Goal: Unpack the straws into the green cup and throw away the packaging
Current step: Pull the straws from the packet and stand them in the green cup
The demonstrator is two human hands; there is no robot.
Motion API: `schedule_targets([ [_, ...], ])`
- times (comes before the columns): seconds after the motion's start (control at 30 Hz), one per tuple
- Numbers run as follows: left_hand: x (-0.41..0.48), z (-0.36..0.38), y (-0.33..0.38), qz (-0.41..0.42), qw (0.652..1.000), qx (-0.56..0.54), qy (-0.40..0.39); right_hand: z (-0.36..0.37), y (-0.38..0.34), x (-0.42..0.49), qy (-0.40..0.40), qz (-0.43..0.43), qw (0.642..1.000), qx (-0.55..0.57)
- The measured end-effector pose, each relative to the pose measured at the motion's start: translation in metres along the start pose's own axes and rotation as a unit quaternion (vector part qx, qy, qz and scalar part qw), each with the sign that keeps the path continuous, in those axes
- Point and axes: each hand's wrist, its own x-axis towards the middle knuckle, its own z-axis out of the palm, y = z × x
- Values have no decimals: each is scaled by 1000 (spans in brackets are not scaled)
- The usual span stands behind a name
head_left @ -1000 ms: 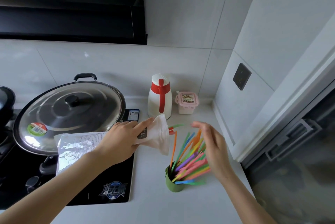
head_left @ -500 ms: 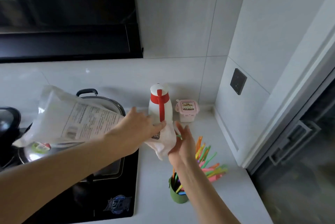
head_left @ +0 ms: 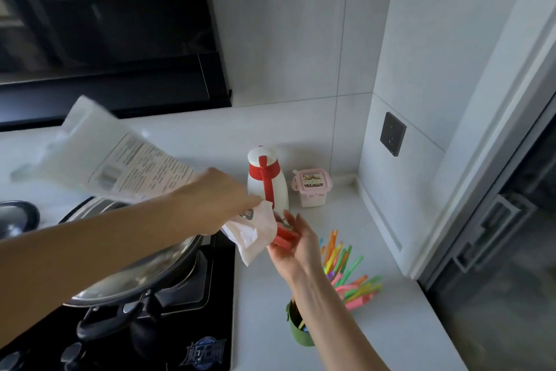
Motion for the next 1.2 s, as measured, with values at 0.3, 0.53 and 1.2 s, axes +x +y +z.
schedule_targets([
  [0.3,-22,47,10,-109,949,-275,105,-9,-17,-14,-119,-33,988,-94],
  [0.53,-24,66,27,-138,913,-364,124,-12,-10,-21,-239,-35,962,-127],
  [1.2,-47,94,69,-109,862,-426,252,1,-21,-20,-50,-68,987,-133],
])
